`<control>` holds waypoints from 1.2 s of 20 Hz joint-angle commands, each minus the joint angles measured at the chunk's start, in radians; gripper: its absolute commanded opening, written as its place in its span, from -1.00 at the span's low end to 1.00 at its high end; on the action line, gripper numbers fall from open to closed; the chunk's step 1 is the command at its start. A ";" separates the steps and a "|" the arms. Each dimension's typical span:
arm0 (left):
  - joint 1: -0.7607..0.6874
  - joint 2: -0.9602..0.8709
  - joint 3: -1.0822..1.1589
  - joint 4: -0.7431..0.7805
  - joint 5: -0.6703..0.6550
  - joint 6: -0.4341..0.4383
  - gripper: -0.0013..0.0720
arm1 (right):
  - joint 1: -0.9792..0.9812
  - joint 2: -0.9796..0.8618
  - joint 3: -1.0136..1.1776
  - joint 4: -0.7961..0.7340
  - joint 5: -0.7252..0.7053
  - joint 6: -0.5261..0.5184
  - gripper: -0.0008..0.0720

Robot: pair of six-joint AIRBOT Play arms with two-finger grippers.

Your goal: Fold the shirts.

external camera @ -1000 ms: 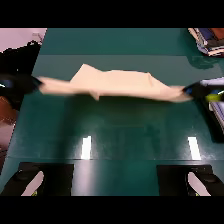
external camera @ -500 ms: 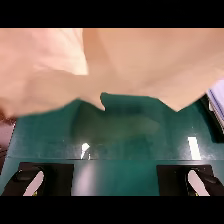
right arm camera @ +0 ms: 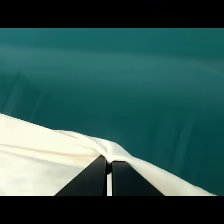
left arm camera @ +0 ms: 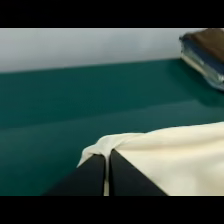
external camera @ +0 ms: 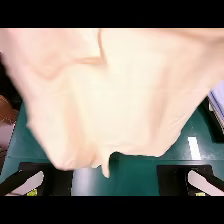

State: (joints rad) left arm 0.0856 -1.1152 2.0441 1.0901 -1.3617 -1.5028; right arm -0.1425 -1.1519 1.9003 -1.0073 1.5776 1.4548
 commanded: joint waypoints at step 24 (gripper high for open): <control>-0.115 -0.638 -0.396 0.156 0.082 0.072 -0.90 | 0.224 -0.612 -0.163 -0.331 -0.074 -0.016 -0.94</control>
State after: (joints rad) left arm -0.0166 -1.7523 1.7477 1.2236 -1.2884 -1.4273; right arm 0.0620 -1.7863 1.8263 -1.2984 1.4979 1.4448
